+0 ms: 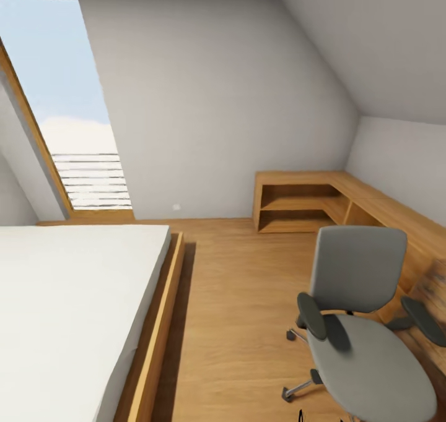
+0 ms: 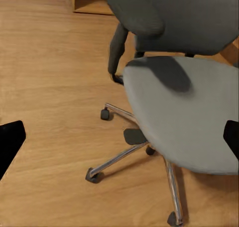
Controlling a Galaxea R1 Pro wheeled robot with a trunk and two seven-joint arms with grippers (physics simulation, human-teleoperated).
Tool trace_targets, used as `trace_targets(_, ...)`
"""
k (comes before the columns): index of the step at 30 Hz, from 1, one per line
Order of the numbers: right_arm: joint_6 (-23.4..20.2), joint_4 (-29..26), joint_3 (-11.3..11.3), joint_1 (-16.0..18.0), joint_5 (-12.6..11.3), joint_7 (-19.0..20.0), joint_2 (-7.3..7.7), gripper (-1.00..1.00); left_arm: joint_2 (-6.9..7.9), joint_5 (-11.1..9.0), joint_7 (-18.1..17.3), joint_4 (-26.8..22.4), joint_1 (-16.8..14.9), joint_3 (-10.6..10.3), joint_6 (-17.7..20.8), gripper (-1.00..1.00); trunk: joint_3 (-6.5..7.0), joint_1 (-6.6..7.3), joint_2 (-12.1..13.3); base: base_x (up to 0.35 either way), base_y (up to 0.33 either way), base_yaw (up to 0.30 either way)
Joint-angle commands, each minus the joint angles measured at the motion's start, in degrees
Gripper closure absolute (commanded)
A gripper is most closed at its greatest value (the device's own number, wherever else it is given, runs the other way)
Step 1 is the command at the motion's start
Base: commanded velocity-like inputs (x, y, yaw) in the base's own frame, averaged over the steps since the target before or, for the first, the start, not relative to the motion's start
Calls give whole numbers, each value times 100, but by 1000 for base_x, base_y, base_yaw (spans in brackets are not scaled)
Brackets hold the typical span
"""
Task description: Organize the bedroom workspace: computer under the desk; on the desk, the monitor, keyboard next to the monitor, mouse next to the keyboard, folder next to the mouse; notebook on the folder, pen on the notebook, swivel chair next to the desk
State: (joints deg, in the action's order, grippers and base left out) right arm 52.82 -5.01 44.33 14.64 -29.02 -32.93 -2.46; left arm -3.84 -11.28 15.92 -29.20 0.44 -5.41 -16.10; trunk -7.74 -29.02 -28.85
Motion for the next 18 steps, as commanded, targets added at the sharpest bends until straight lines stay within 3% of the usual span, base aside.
trace_targets(1, 9, 0, 50, 4, -25, -38, 0, -100, 6, -59, 43, -8, 0, -48, -14, -100, -9, -6, -8, 319, 0, 278)
trace_targets(8, 9, 0, 50, 5, -25, -38, -1, -100, 6, -59, 43, -7, 0, -48, -16, -100, -9, -6, -8, 228, 0, 278)
trace_targets(13, 9, 0, 50, 6, -23, -36, 4, -100, 6, -59, 43, -7, 0, -50, -18, -100, -9, -6, -8, 53, 0, 261)
trace_targets(18, 9, 0, 40, 5, -17, -34, 21, -100, 6, -59, 43, -7, 0, -49, -19, -100, -9, -6, -8, 10, 0, 92)
